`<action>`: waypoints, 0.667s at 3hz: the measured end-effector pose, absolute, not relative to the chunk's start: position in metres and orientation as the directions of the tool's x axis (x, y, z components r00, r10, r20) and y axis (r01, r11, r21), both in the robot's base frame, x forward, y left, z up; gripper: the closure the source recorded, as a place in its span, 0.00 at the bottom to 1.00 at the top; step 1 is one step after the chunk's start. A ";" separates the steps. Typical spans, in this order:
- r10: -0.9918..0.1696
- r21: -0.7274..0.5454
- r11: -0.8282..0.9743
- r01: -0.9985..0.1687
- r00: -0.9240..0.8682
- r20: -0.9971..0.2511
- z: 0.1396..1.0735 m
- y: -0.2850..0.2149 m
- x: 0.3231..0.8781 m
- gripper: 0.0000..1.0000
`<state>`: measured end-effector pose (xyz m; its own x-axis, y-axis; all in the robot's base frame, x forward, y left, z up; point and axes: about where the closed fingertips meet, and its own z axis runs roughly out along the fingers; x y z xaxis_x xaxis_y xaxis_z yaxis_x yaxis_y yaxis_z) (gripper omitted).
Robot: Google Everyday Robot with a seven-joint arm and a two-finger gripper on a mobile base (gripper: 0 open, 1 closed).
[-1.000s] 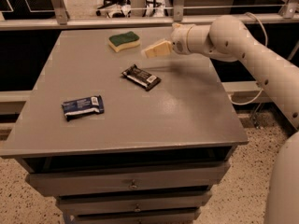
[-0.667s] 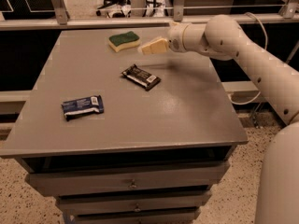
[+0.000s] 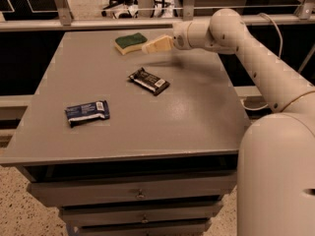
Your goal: Move sponge near rxbar blueberry
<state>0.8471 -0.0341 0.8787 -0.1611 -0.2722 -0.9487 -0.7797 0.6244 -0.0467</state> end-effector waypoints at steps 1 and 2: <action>-0.295 -0.044 0.595 -0.803 -0.167 -0.941 0.874 -0.021 0.857 0.00; -0.330 -0.061 0.560 -0.826 -0.155 -0.931 0.866 -0.007 0.864 0.00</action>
Offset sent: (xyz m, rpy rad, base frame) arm 0.0315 0.0361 -0.0168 -0.0885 0.0114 0.1195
